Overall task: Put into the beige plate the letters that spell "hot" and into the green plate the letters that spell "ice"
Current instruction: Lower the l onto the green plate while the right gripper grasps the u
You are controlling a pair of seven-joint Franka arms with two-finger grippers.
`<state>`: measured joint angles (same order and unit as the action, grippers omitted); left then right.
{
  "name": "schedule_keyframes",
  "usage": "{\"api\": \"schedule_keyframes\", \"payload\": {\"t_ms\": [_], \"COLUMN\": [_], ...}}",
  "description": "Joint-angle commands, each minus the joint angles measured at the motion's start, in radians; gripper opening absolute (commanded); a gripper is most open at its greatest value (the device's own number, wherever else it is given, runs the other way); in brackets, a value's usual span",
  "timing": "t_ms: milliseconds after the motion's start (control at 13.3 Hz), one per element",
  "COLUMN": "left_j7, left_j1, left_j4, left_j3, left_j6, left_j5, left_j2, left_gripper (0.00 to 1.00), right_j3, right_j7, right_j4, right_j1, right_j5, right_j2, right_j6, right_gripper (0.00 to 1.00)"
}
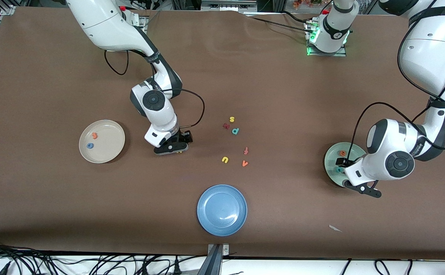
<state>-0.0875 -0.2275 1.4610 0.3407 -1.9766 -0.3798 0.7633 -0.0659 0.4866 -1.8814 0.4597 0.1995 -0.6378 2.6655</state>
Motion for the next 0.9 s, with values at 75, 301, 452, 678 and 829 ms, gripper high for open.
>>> {"api": "schedule_keyframes", "payload": {"t_ms": [75,301,452,678,829], "left_j7": [-0.011,-0.006,-0.006,-0.006,-0.006], "left_j1": [-0.022,-0.021,-0.024,-0.024,-0.024], "left_j4": [0.012,0.010,0.009,0.010,0.010], "left_j3": [0.001,0.003,0.001,0.001,0.001], "left_j6": [0.033,0.050,0.050,0.053,0.053], "left_j5": [0.027,0.062,0.094,0.101,0.101], "left_j2": [-0.045,-0.047,-0.056,-0.071,-0.081], "left_gripper": [1.00,1.00,1.00,1.00,1.00], "right_j3": [0.000,0.000,0.000,0.000,0.000], "right_j7": [-0.006,-0.005,0.001,0.004,0.006], "right_j4": [0.021,0.012,0.013,0.013,0.015], "right_j1": [0.004,0.002,0.002,0.002,0.004], "right_j5": [0.023,0.028,0.028,0.026,0.025], "right_j2": [-0.025,-0.036,-0.036,-0.036,-0.036], "right_j6": [0.037,0.053,0.053,0.053,0.053], "right_gripper": [0.88,0.79,0.67,0.35,0.30]}}
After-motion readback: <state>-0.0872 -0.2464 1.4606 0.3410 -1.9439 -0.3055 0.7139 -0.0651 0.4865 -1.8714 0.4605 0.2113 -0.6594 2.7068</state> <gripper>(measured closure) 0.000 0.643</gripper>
